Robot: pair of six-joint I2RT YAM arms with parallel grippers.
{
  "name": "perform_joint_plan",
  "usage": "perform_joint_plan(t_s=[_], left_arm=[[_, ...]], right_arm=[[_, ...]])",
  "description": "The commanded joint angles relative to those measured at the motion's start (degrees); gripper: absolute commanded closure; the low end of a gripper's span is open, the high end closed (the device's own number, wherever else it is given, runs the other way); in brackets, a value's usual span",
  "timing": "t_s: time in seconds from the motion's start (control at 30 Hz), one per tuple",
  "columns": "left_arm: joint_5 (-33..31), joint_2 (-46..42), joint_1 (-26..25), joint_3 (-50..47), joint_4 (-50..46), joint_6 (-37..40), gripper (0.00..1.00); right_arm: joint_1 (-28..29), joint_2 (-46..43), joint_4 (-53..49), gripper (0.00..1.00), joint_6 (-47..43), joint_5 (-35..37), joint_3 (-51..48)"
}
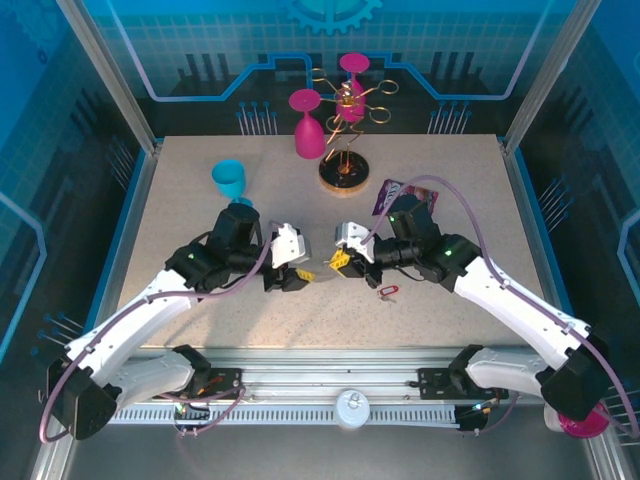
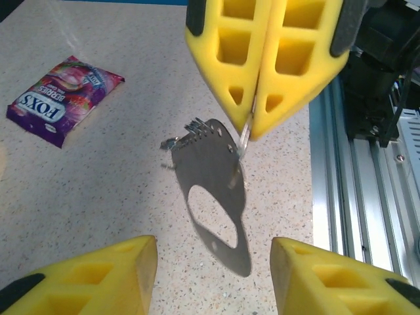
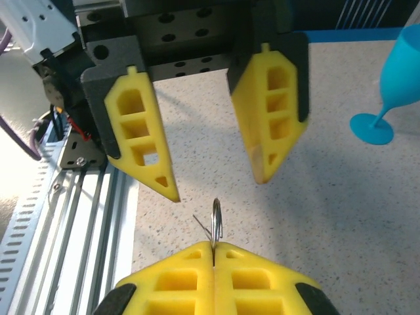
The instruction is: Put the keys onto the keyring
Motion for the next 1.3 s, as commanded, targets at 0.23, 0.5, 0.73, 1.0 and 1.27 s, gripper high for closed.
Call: perform_joint_plan(t_s=[0.23, 0.5, 0.73, 1.0, 1.27], left_arm=[[8.08, 2.46, -0.7, 2.67, 0.19, 3.66, 0.62], [9.13, 4.06, -1.15, 3.27, 0.37, 3.66, 0.8], [10.56, 3.91, -1.2, 3.17, -0.14, 3.87, 1.0], [14.34, -0.09, -1.18, -6.98, 22.88, -9.69, 1.0], [15.51, -0.25, -1.2, -11.16, 33.72, -15.58, 1.0]], right_arm=[[2.79, 2.83, -6.49, 1.0, -1.72, 2.21, 4.86], [3.93, 4.28, -5.53, 1.0, -1.08, 1.7, 5.71], [1.94, 2.24, 0.23, 0.9, 3.03, 0.68, 3.02], [-3.05, -12.98, 29.35, 0.71, 13.09, -2.48, -20.74], [-1.55, -13.66, 36.57, 0.72, 16.24, -3.04, -24.71]])
